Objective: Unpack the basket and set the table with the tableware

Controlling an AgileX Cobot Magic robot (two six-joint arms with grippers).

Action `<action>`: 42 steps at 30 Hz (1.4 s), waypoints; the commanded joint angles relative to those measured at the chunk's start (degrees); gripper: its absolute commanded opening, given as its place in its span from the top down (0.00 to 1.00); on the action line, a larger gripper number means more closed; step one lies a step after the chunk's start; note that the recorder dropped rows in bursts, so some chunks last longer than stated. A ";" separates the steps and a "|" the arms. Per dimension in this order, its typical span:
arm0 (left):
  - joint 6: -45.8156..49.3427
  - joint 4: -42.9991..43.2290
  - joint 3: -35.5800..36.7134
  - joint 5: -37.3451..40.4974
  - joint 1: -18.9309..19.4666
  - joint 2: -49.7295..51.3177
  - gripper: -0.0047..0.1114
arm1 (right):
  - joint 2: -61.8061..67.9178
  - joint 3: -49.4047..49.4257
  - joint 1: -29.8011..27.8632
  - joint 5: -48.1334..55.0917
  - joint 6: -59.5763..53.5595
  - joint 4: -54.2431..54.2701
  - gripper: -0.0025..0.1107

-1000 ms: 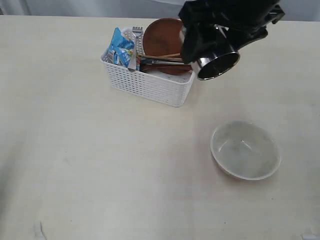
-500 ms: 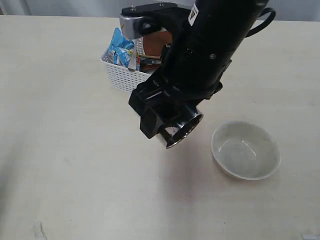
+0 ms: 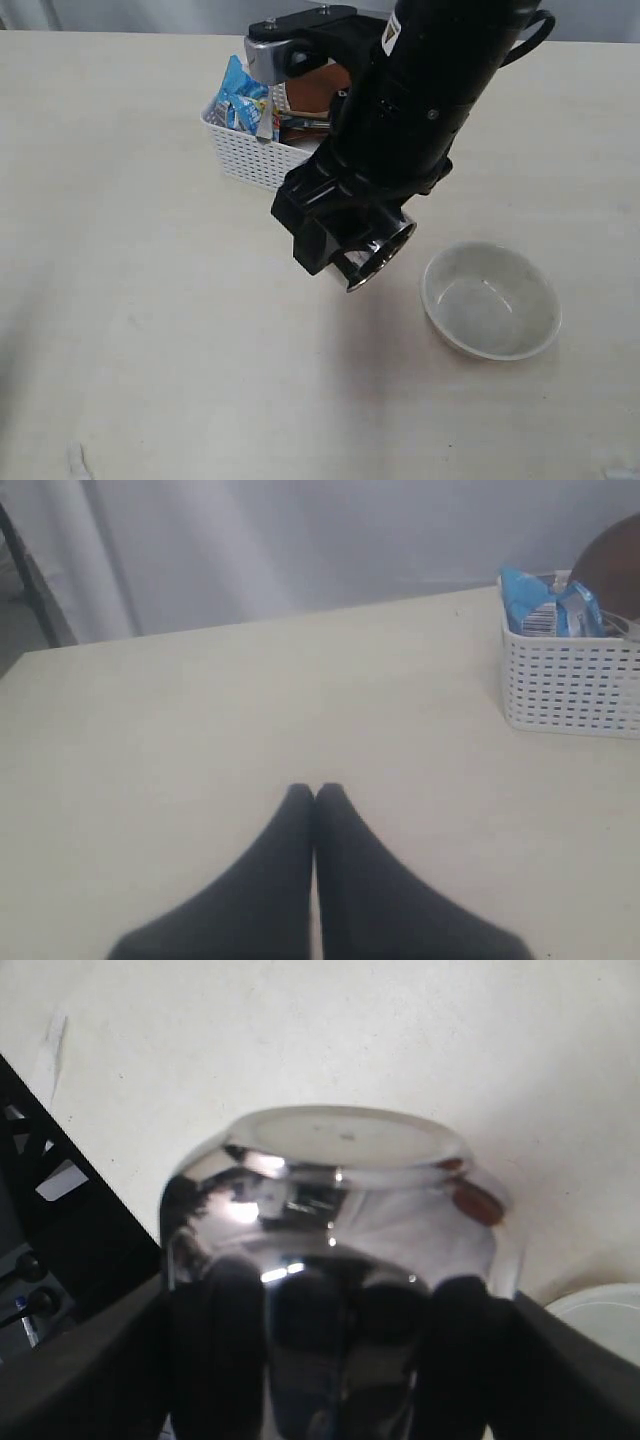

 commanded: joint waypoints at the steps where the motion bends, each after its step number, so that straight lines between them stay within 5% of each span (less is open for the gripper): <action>1: 0.24 3.54 0.15 -1.90 -0.37 -0.22 0.96 | -0.55 0.00 0.00 -0.06 -0.89 -0.26 0.98; 5: -0.21 4.16 0.15 -12.50 -0.37 -0.22 0.96 | -0.55 0.00 0.00 -0.06 -1.41 -0.26 0.98; 10: -0.35 4.16 0.15 -41.89 -0.37 -0.22 0.96 | -0.55 0.00 0.00 -0.06 -1.39 -0.26 0.98; 15: -0.35 4.42 0.15 -54.61 -0.37 -0.22 0.96 | -0.55 0.00 0.00 -0.06 -1.39 -0.26 0.98; 31: -1.13 4.31 0.15 -65.76 -0.37 -0.22 0.96 | -0.55 0.00 0.00 -2.54 0.38 -0.37 0.98; 37: -38.01 8.09 0.15 -63.52 -0.37 -0.22 0.96 | -0.55 0.00 -0.11 -4.55 0.66 -1.11 0.98; 42: -43.08 8.87 0.15 -62.77 -0.37 -0.22 0.96 | -0.55 0.00 -0.11 -3.39 0.66 -1.90 0.98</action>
